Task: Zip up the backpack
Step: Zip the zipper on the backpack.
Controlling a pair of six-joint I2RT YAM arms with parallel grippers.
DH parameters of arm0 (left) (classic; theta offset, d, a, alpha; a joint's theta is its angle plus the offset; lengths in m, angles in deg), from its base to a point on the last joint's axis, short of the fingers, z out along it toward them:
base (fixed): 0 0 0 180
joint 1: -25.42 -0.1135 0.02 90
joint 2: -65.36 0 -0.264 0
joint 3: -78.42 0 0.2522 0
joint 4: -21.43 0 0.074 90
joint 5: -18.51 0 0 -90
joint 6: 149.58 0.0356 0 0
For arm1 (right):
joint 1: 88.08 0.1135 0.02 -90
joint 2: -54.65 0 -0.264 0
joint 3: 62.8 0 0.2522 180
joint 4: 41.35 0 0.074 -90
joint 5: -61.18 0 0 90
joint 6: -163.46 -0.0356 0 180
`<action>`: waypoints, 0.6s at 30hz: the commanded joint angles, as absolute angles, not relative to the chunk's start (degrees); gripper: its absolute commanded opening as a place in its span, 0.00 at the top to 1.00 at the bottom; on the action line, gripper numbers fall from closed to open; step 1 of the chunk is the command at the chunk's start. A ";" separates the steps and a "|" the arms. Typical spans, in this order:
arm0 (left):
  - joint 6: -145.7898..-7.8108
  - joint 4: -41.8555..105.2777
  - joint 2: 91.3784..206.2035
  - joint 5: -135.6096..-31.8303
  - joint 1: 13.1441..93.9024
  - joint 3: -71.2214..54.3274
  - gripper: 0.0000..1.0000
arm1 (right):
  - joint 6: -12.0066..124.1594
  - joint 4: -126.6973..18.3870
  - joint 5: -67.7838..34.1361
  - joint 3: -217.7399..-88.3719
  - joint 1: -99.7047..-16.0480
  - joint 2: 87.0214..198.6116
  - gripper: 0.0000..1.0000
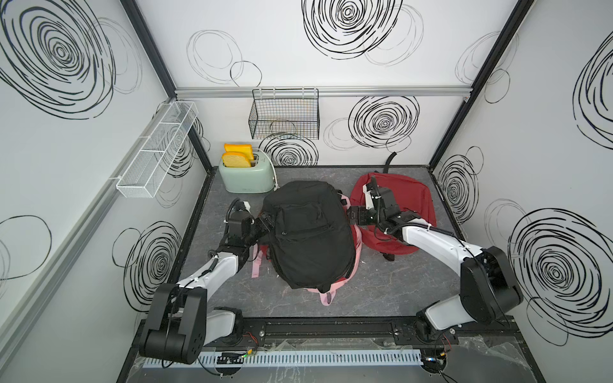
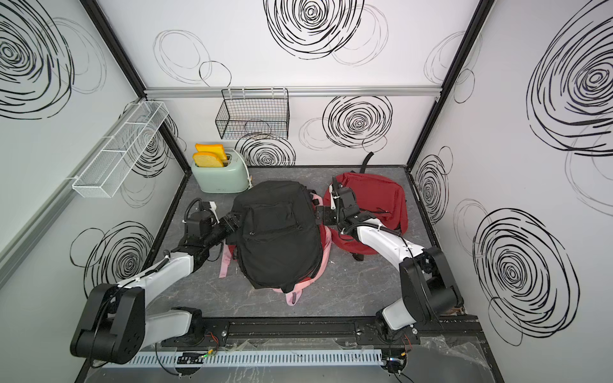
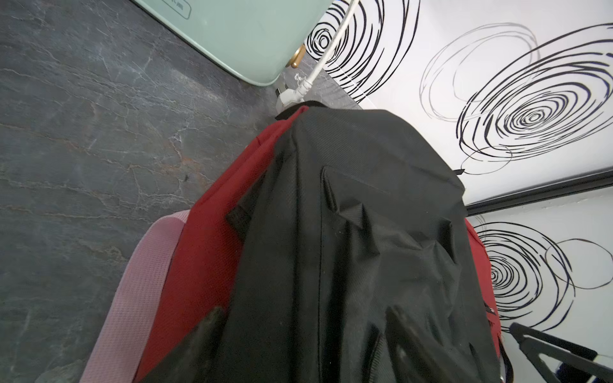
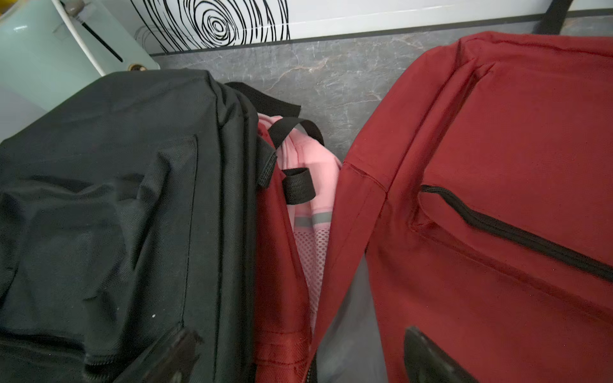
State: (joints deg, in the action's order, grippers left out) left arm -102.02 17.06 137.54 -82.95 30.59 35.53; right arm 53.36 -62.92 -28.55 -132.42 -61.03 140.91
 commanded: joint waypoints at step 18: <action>-100.98 14.35 135.85 -82.50 31.66 35.74 0.21 | 53.88 -61.35 -28.99 -134.04 -59.65 142.58 0.00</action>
State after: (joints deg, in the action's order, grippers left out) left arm -101.38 17.06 137.02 -82.85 31.18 35.53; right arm 53.58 -61.94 -27.98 -133.51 -60.03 142.62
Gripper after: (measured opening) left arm 0.789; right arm 0.995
